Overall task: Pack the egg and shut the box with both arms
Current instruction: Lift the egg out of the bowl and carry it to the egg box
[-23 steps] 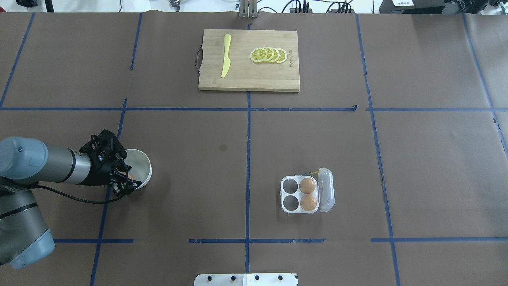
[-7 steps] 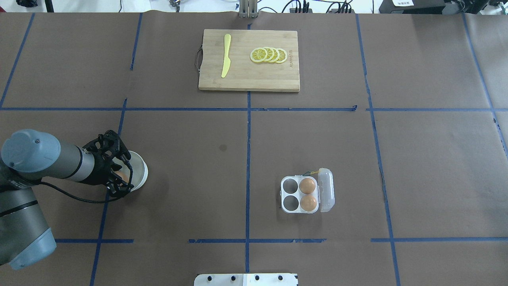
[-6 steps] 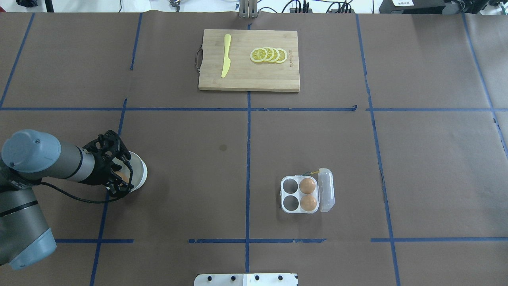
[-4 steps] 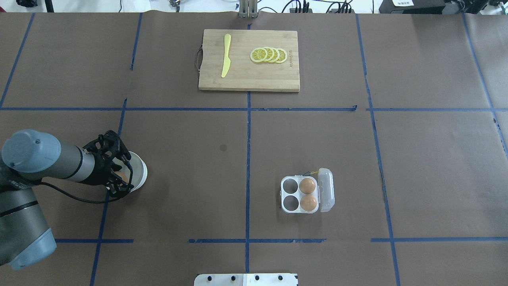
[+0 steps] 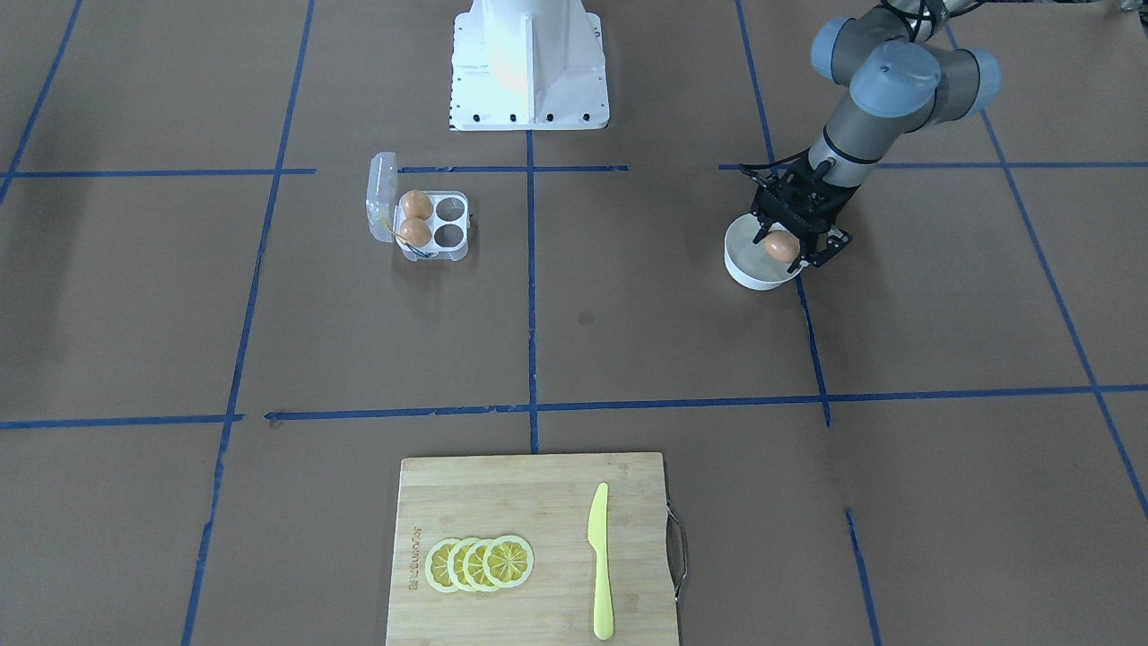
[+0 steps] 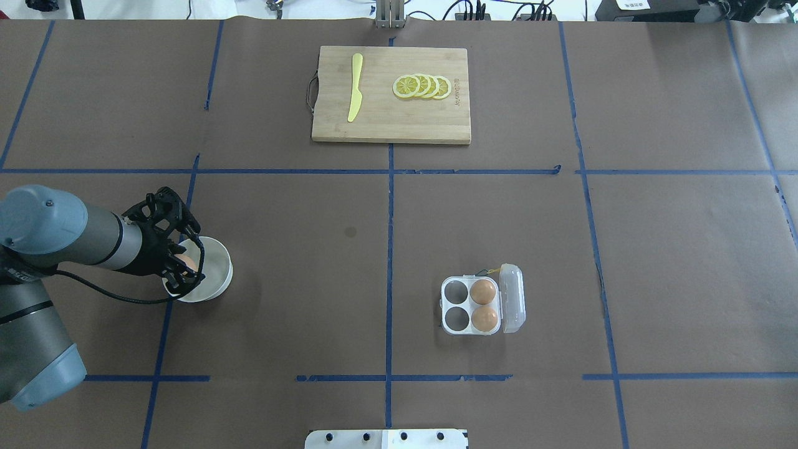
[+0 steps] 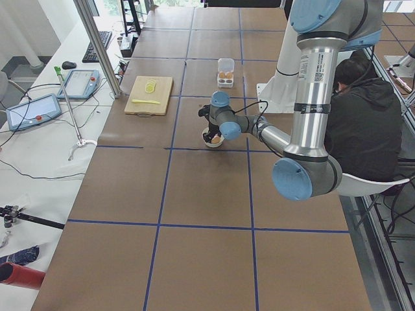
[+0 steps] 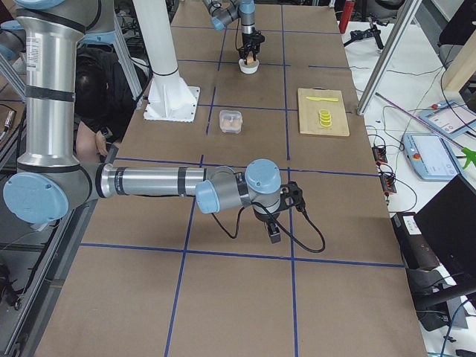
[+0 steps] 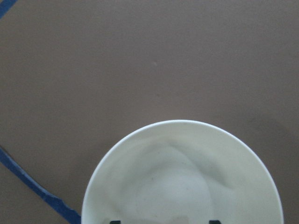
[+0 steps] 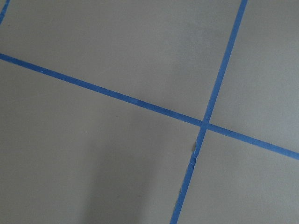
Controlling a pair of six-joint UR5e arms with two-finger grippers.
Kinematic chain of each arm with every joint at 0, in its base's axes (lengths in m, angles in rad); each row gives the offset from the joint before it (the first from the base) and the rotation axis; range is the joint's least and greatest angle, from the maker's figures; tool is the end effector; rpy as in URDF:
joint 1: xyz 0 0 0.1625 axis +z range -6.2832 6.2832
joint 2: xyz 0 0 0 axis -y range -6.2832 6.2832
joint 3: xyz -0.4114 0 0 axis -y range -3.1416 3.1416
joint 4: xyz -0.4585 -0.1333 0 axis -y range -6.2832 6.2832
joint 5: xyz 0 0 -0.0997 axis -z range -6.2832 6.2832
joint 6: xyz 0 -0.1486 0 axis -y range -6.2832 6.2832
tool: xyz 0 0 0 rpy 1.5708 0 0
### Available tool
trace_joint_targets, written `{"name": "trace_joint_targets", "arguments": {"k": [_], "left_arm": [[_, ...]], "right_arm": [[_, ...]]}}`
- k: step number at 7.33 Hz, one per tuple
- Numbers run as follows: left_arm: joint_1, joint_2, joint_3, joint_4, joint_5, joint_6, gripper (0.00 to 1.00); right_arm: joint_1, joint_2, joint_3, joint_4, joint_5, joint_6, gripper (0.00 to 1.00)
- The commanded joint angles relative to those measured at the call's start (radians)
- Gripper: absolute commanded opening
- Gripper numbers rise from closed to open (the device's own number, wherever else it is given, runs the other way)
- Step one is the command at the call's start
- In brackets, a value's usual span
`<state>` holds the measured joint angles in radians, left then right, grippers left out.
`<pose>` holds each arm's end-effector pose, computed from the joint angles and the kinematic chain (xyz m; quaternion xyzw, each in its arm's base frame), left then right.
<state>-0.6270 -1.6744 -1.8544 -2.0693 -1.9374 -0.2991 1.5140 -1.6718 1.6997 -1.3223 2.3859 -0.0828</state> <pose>0.4694 -0.4389 0.4091 0.2467 0.3792 0.3555 0.8179 -0.0056 -0.5411 0.6298 0.1316 -0.3909 -0.1179 0.9033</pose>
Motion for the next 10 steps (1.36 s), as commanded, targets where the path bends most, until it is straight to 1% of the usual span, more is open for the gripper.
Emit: {"name": "trace_joint_targets", "arguments": {"k": [1, 2, 3, 4, 5, 6, 7, 8, 9, 10], "left_arm": [[-0.066, -0.088, -0.014, -0.002, -0.006, -0.008, 0.22], [-0.072, -0.1, -0.029, -0.008, -0.012, -0.015, 0.22], [-0.086, -0.134, -0.031, -0.014, -0.012, -0.065, 0.22], [-0.086, -0.171, -0.029, -0.052, -0.014, -0.198, 0.22], [-0.079, -0.186, -0.026, -0.139, -0.014, -0.341, 0.22], [-0.076, -0.195, -0.003, -0.264, -0.014, -0.462, 0.22], [-0.074, -0.206, 0.015, -0.358, -0.014, -0.615, 0.23], [-0.068, -0.232, 0.038, -0.439, -0.012, -0.82, 0.23], [-0.021, -0.249, 0.056, -0.519, -0.009, -0.968, 0.23], [0.057, -0.292, 0.098, -0.604, 0.009, -1.067, 0.23]], "right_arm": [[0.0, 0.001, 0.0, 0.0, -0.001, 0.0, 1.0], [0.0, 0.001, 0.0, 0.0, -0.001, 0.0, 1.0], [0.0, 0.001, 0.0, 0.0, -0.001, 0.0, 1.0], [0.0, 0.001, 0.0, 0.0, -0.001, 0.0, 1.0], [0.0, 0.001, -0.002, 0.0, -0.001, 0.0, 1.0], [0.0, 0.001, -0.005, 0.0, -0.001, 0.0, 1.0], [0.0, 0.001, -0.011, 0.0, 0.001, 0.0, 1.0], [0.0, 0.0, -0.009, 0.0, 0.001, 0.0, 1.0], [0.0, 0.0, -0.009, 0.0, 0.001, 0.0, 1.0], [0.0, 0.0, -0.011, 0.0, 0.001, 0.0, 1.0]]}}
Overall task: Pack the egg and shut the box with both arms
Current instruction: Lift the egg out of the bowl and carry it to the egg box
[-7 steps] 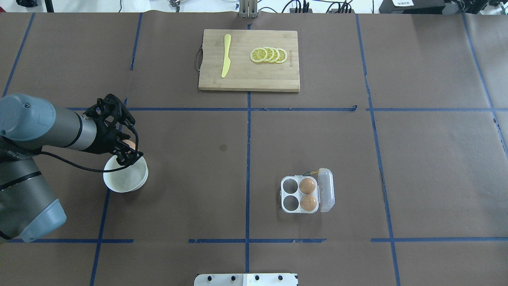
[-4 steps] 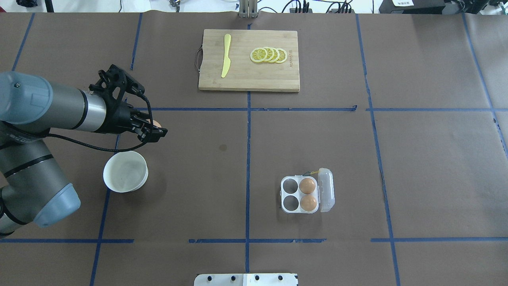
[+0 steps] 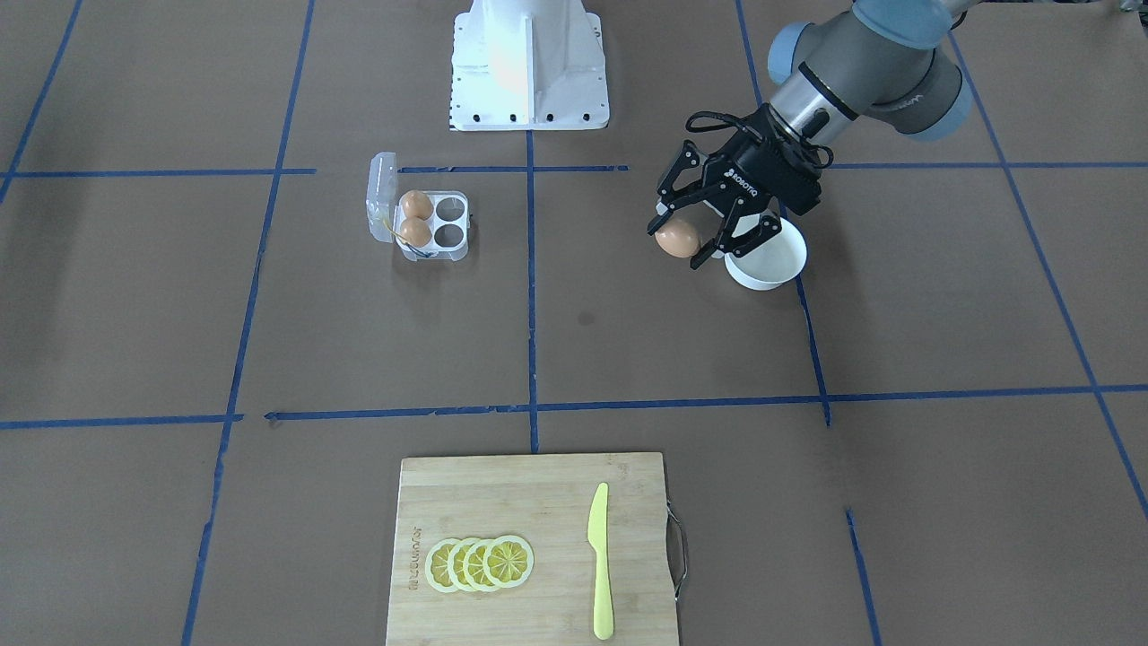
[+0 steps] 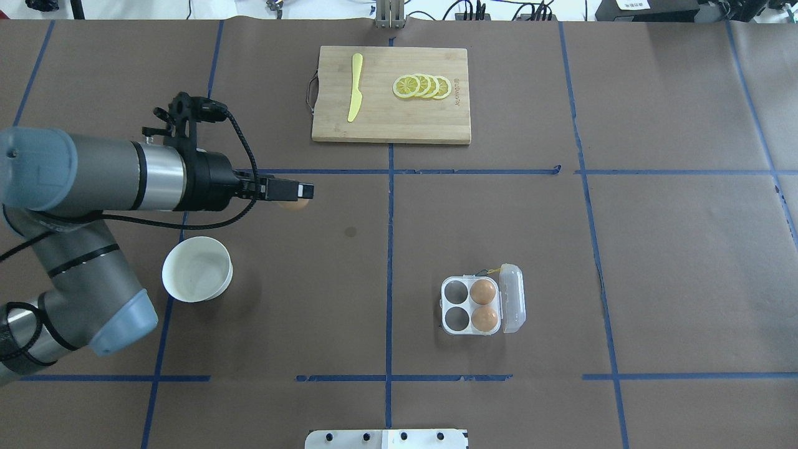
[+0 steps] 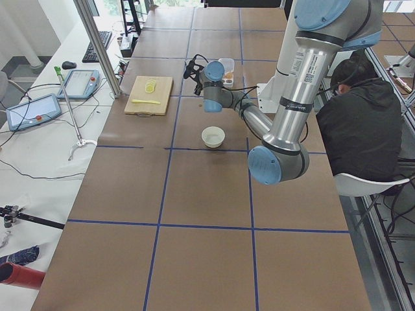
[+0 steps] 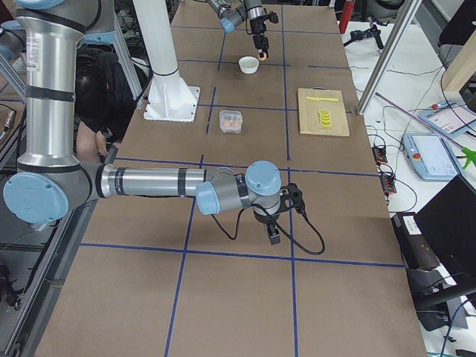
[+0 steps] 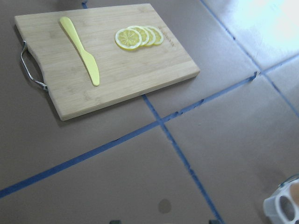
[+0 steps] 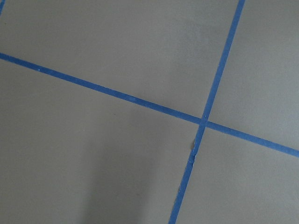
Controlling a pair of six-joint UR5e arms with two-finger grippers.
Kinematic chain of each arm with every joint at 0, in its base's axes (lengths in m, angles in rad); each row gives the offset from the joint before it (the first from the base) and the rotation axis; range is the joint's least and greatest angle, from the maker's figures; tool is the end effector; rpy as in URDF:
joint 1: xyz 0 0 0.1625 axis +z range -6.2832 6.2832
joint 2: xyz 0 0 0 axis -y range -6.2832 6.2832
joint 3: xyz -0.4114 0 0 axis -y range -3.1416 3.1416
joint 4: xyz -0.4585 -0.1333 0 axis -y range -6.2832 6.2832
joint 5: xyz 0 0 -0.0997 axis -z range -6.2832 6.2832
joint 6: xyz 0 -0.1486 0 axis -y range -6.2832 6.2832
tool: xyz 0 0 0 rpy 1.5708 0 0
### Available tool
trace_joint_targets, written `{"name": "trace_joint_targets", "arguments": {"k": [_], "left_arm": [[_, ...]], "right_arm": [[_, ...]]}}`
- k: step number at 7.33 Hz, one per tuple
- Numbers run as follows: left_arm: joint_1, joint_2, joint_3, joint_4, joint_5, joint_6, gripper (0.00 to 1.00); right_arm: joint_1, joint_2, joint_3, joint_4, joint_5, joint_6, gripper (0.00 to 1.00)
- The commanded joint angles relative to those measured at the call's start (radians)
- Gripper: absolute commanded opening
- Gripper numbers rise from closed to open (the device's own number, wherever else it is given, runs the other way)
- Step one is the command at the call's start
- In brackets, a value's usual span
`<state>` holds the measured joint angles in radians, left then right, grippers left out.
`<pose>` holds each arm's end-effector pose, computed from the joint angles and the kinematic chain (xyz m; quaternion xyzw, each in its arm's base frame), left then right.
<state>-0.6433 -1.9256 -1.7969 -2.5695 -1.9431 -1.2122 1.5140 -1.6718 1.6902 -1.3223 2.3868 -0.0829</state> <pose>0.4835 -0.4615 0.1957 0.2209 0.6748 0.0320 0.7035 -0.0056 -0.5405 0.6353 0.1273 -0.3916 -0.1162 0.9039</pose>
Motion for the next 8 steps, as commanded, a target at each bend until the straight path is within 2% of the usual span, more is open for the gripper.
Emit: {"name": "trace_joint_targets", "arguments": {"k": [1, 2, 3, 4, 6, 8], "left_arm": [[0.146, -0.076, 0.069, -0.163, 0.15, -0.273, 0.24], [0.269, -0.114, 0.095, -0.196, 0.321, -0.329, 0.24], [0.357, -0.166, 0.129, -0.198, 0.451, -0.334, 0.25], [0.405, -0.206, 0.17, -0.198, 0.531, -0.34, 0.27], [0.47, -0.289, 0.291, -0.198, 0.649, -0.386, 0.28], [0.478, -0.321, 0.352, -0.198, 0.676, -0.418, 0.29]], "right_arm": [[0.0, -0.002, -0.001, 0.0, 0.0, 0.0, 1.0], [0.0, -0.003, -0.001, 0.0, 0.0, 0.0, 1.0], [0.0, -0.005, -0.001, 0.0, 0.0, 0.0, 1.0], [0.0, -0.005, -0.001, 0.0, -0.001, 0.0, 1.0], [0.002, -0.005, -0.004, 0.0, 0.0, 0.0, 1.0], [0.002, -0.006, -0.004, 0.0, -0.001, 0.0, 1.0]]}}
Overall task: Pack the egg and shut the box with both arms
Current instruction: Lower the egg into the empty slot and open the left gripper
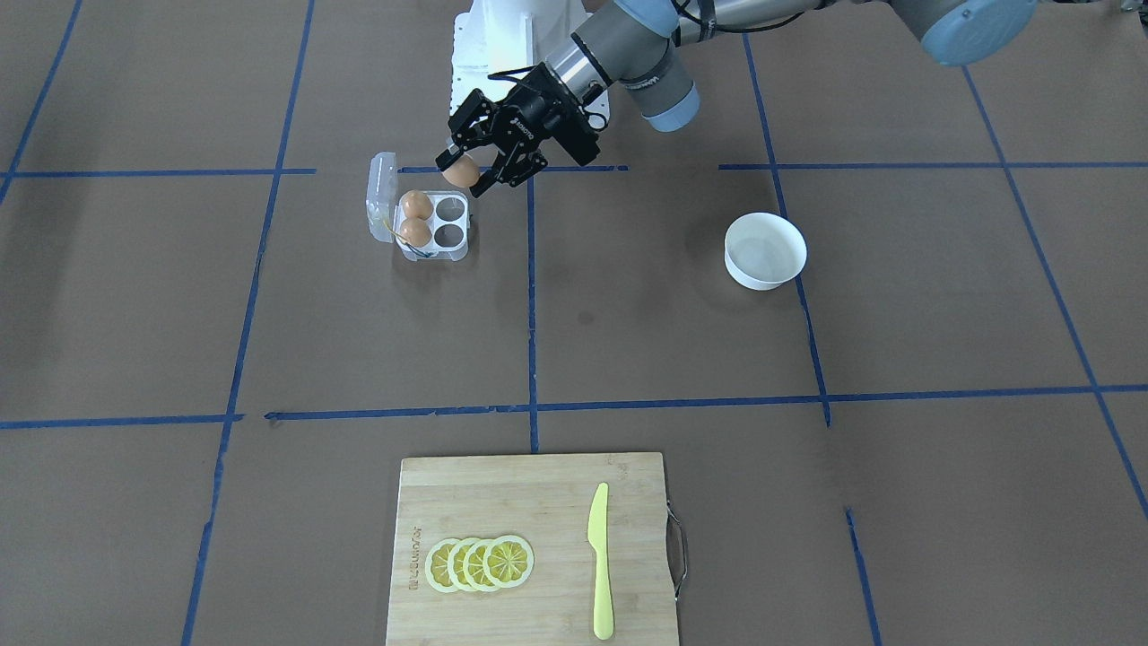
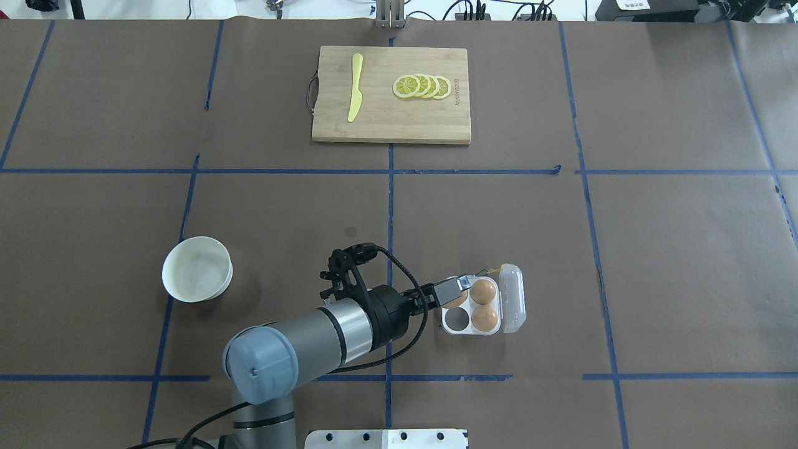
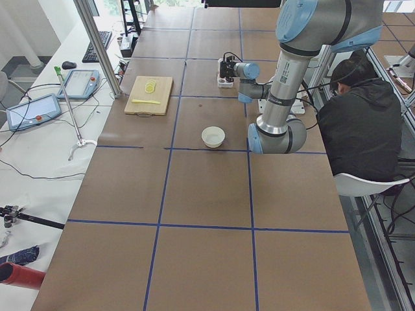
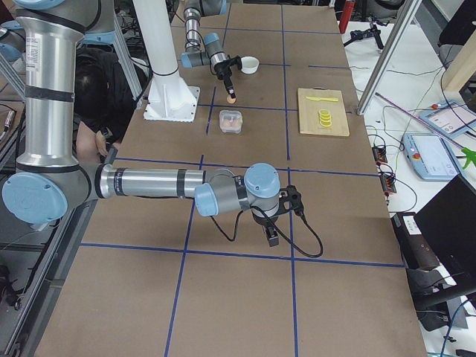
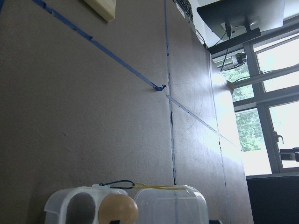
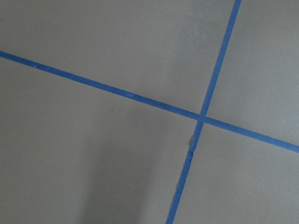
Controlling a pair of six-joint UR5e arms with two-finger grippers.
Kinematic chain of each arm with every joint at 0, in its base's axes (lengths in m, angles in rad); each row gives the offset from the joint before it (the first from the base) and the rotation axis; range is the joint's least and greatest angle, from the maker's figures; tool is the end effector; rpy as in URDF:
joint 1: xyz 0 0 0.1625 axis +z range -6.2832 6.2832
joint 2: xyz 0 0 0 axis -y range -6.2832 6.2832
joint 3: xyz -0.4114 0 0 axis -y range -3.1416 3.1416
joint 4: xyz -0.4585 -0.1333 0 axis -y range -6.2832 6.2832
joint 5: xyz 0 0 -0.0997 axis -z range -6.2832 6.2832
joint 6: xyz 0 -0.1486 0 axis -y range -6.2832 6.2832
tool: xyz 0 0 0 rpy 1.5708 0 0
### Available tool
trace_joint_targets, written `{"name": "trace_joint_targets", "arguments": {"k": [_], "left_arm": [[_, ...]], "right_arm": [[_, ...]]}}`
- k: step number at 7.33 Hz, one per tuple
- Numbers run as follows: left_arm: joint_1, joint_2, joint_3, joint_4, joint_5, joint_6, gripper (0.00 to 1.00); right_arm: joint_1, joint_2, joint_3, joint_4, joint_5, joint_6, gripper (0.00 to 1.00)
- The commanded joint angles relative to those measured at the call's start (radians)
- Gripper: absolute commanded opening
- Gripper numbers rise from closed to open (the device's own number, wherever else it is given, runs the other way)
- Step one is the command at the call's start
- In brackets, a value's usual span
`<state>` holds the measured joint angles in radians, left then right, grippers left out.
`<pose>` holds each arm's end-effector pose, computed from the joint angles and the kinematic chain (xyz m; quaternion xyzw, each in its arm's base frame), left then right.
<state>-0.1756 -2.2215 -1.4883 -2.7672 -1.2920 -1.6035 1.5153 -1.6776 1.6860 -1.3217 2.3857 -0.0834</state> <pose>0.7146 -0.3037 0.1178 0.1427 0.7565 -0.1721 0.6146 -0.0047 -0.5376 0.6409 0.1234 -0.3913 -0.1139 0.9048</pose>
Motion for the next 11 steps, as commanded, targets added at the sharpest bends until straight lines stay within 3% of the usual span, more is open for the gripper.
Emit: {"name": "trace_joint_targets", "arguments": {"k": [1, 9, 11], "left_arm": [[0.011, -0.036, 0.058, 0.001, 0.032, -0.041, 0.3], [0.013, -0.033, 0.062, 0.004, 0.023, -0.035, 0.62], [0.013, -0.027, 0.062, 0.006, 0.026, -0.033, 0.85]], "right_arm": [[0.0, -0.001, 0.0, -0.001, 0.001, 0.001, 1.0], [0.0, -0.002, -0.002, 0.001, 0.0, -0.001, 1.0], [0.0, -0.002, -0.002, -0.001, 0.0, -0.001, 1.0]]}}
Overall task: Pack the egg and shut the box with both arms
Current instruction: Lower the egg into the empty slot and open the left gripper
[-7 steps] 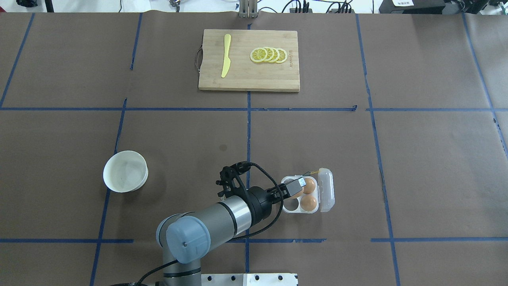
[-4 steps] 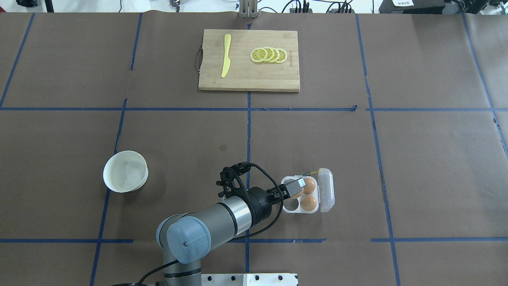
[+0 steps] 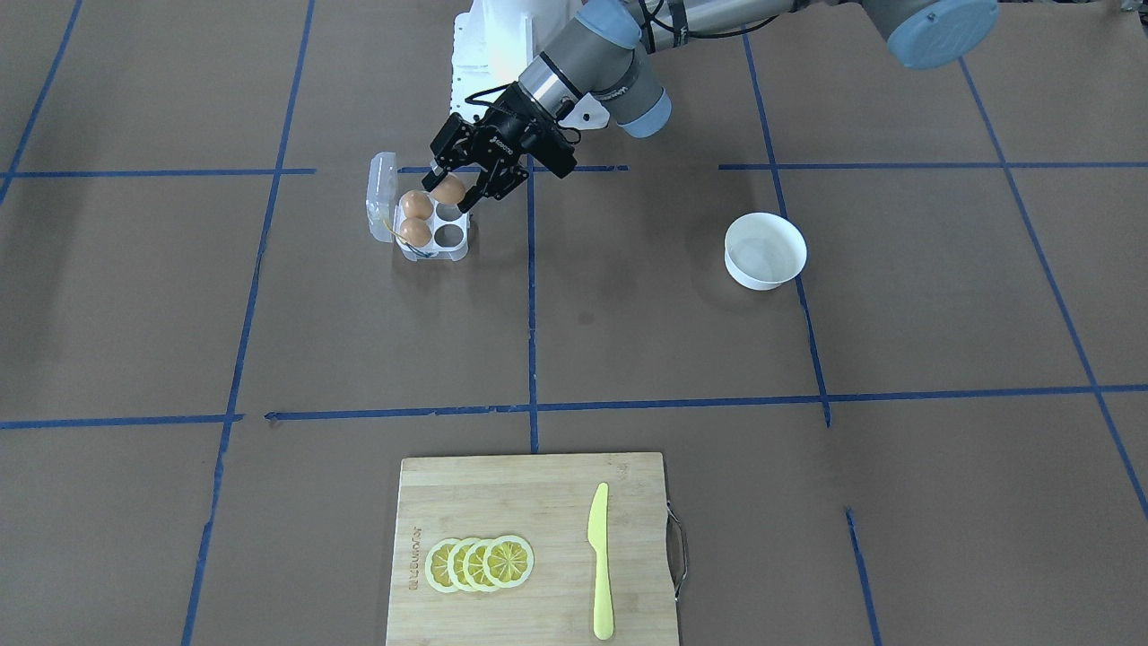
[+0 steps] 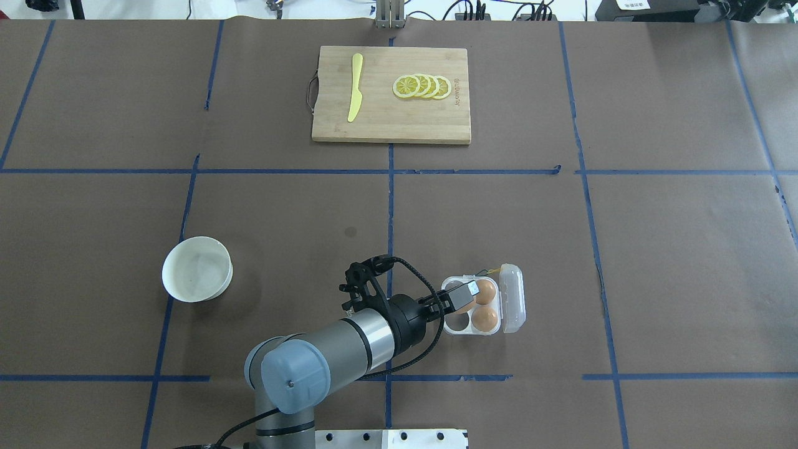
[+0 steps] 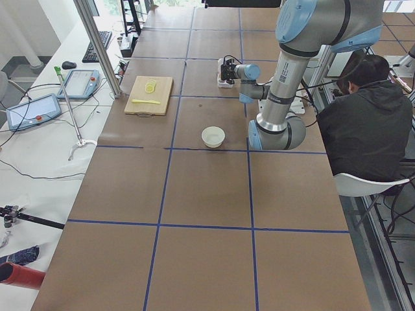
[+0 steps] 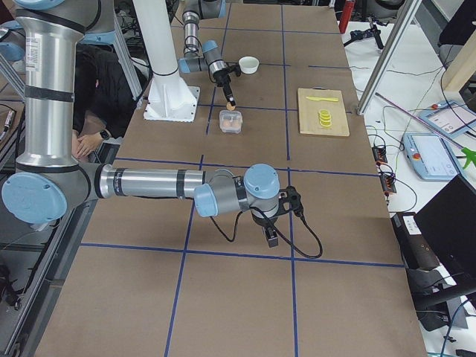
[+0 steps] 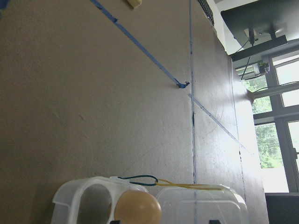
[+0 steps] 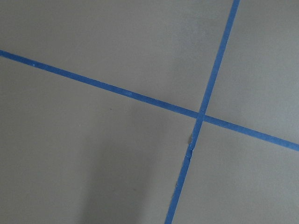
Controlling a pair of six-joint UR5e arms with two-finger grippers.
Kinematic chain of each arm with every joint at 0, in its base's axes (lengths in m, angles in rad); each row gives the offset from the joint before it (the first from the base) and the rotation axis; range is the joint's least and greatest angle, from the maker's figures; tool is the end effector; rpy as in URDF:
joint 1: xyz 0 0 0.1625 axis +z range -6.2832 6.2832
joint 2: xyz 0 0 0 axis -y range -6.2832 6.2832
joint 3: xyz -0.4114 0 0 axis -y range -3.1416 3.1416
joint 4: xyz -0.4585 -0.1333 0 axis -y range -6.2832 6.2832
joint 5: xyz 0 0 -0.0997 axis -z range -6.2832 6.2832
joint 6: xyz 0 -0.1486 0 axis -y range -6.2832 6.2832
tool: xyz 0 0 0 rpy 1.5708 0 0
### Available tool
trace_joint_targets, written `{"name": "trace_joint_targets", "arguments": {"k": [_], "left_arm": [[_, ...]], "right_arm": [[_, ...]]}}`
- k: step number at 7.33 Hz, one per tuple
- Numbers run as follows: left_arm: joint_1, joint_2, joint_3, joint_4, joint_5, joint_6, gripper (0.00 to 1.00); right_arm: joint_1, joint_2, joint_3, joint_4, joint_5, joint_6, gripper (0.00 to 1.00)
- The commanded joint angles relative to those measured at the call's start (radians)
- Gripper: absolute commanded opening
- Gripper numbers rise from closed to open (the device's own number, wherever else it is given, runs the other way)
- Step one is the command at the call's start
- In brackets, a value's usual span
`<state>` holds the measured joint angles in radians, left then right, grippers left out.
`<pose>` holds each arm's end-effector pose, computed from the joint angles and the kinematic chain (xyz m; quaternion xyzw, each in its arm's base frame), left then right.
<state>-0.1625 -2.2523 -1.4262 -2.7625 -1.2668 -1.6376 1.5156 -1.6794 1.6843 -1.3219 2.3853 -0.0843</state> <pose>0.7385 -0.3012 0.1267 0.1341 0.7463 -0.1878 0.6243 -0.0044 -0.5366 0.6429 0.1219 -0.3912 -0.1135 0.9051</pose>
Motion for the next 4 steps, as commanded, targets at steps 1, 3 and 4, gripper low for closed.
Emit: {"name": "trace_joint_targets", "arguments": {"k": [1, 3, 4], "left_arm": [[0.0, 0.003, -0.002, 0.001, -0.002, 0.007, 0.85], [0.0, 0.003, -0.003, 0.003, -0.002, 0.013, 0.87], [0.0, 0.003, -0.006, 0.004, -0.002, 0.021, 0.88]], "right_arm": [[0.0, 0.0, 0.002, 0.0, 0.0, 0.0, 1.0], [0.0, 0.0, 0.002, 0.0, 0.0, 0.0, 1.0], [0.0, 0.0, 0.002, 0.0, 0.0, 0.0, 1.0]]}}
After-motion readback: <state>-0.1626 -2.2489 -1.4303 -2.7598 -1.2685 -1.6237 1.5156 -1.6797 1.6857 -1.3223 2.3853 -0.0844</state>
